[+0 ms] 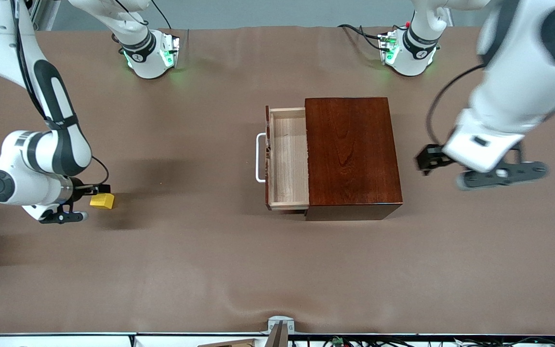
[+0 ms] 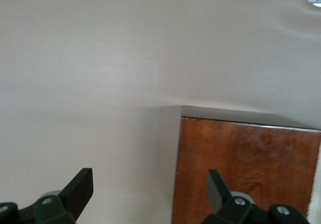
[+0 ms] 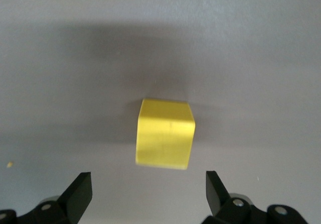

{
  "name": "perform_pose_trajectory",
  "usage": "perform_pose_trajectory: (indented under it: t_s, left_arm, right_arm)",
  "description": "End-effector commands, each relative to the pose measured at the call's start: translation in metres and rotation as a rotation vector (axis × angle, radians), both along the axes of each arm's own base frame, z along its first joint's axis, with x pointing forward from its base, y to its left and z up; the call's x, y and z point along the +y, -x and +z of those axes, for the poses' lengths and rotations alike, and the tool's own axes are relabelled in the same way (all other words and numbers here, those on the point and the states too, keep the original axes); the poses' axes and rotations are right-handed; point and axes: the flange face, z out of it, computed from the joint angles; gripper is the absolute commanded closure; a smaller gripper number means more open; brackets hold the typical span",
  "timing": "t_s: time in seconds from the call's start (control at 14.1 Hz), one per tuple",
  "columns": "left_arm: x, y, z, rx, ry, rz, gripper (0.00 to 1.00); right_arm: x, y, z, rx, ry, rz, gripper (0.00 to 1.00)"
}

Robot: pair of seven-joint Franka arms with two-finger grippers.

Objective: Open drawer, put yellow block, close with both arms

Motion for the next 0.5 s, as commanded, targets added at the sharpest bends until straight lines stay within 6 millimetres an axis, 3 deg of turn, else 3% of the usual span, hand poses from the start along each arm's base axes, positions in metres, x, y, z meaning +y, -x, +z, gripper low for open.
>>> perform_pose_trajectory:
  t_s: [0.0,0.21,0.43]
  left_arm:
    - [0.039,0.021,0.010,0.031,0.022,-0.065,0.00]
    - [0.083,0.039,0.008,0.066,0.055,-0.062,0.00]
    - [0.097,0.058,0.009,0.083,0.065,-0.039,0.00]
  right_arm:
    - [-0.011,0.000,-0.012,-0.026,-0.006,-0.010,0.00]
    - [-0.018,0.000,-0.027,-0.032,-0.005,-0.024,0.00]
    - [-0.015,0.001,-0.039,-0.027,-0.045,-0.066,0.00]
